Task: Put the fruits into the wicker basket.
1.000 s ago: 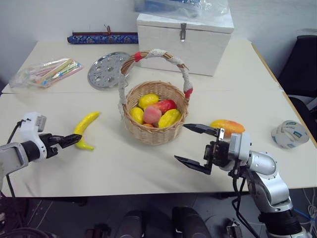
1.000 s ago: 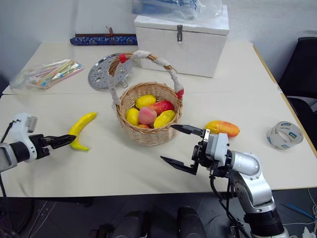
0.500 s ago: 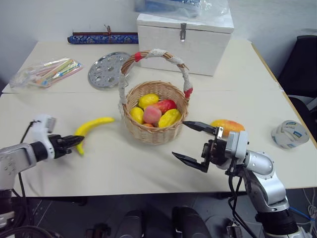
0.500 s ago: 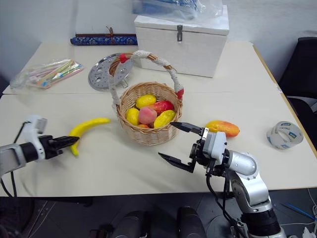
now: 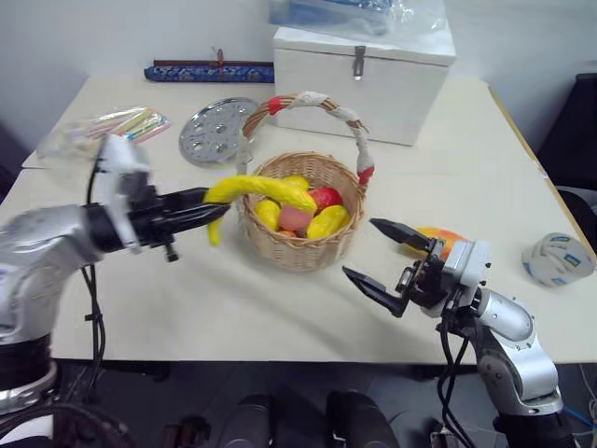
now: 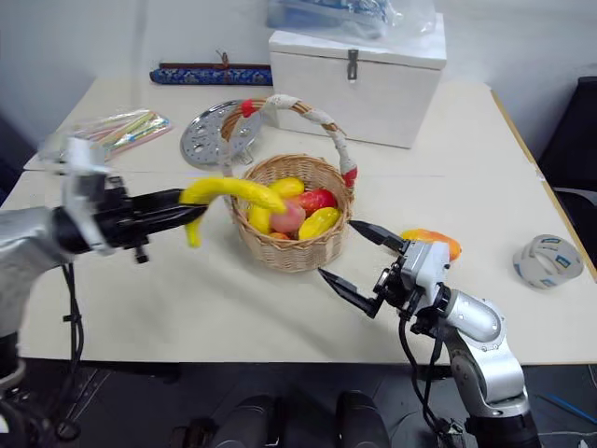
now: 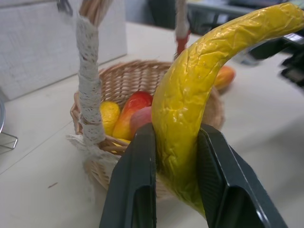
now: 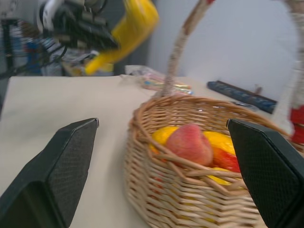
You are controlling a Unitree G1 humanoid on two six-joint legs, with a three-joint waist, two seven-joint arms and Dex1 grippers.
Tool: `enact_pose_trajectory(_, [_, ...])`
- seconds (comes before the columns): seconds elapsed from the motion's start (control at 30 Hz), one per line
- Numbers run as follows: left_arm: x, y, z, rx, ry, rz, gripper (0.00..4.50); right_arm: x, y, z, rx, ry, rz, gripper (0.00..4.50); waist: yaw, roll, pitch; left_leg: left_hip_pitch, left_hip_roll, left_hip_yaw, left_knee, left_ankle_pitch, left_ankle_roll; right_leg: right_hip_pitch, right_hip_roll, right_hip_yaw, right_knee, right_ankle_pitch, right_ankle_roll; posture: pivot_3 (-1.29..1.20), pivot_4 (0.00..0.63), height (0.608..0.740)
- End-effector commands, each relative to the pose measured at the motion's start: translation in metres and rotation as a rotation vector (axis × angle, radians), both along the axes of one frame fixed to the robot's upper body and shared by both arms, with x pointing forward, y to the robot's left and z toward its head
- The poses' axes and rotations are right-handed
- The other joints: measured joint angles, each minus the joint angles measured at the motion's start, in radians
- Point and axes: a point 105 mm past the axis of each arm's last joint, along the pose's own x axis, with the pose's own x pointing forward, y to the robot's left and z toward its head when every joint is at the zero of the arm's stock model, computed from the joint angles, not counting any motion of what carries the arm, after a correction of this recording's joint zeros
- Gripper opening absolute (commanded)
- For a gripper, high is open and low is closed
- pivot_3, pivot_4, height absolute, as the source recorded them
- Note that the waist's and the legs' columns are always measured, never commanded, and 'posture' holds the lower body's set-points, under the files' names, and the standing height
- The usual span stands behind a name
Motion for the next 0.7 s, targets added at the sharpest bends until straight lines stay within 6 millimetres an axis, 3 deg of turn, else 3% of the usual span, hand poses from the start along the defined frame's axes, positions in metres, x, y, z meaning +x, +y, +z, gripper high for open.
enact_pose_trajectory(0.03, [0.028,-0.014,0.015,-0.109,-0.015,0.119,0.78,-0.006,0.0,0.012,0.023,-0.033,-0.021,4.5,0.0,-0.001,0.0,-0.001,0.0,0.0,0.001,0.0,0.0,0.0,0.001,-0.001,0.001,0.0,0.0,0.0,0.15,0.74])
enact_pose_trajectory(0.17, [0.042,-0.024,0.002,-0.094,0.025,0.151,0.78,-0.007,-0.001,0.015,0.051,-0.032,-0.051,4.5,-0.017,-0.001,0.0,-0.002,0.0,0.0,0.002,0.0,0.001,-0.001,0.002,0.001,0.001,0.001,0.001,0.0,0.15,0.74])
enact_pose_trajectory(0.3, [0.033,-0.03,-0.006,-0.075,0.055,0.074,2.04,-0.008,-0.007,0.015,0.01,-0.043,-0.069,4.5,-0.014,-0.001,0.0,-0.001,0.001,0.0,0.002,0.0,0.0,-0.001,0.003,0.001,0.001,0.001,0.001,0.0,0.15,0.74])
enact_pose_trajectory(0.4, [0.025,-0.027,-0.003,-0.069,0.025,0.02,2.91,0.004,-0.044,0.016,-0.058,-0.026,-0.163,4.5,-0.013,-0.001,0.0,-0.001,0.0,-0.001,0.003,0.0,0.0,-0.001,0.002,0.002,0.0,0.001,0.002,0.0,0.15,0.74])
enact_pose_trajectory(0.47, [0.01,-0.023,0.002,-0.069,-0.019,-0.055,2.91,0.008,-0.074,0.012,-0.146,0.016,-0.21,4.5,-0.011,-0.001,0.0,-0.001,0.0,-0.001,0.003,0.0,0.001,0.0,0.002,0.001,-0.001,0.001,0.002,0.0,0.15,0.74])
enact_pose_trajectory(0.6, [-0.021,0.006,0.012,-0.123,-0.026,-0.152,2.91,0.019,-0.142,0.005,-0.376,0.136,-0.346,4.5,-0.012,-0.001,0.001,-0.001,0.0,-0.001,0.002,0.0,0.001,0.001,0.001,0.001,-0.002,0.001,0.002,0.0,0.15,0.74])
enact_pose_trajectory(0.7, [-0.037,0.026,0.01,-0.071,-0.033,-0.185,2.91,0.025,-0.167,0.004,-0.449,0.258,-0.365,4.5,-0.018,0.0,0.001,-0.001,0.001,-0.001,0.003,0.0,0.001,0.001,0.001,0.001,-0.004,0.001,0.001,0.0,0.15,0.74])
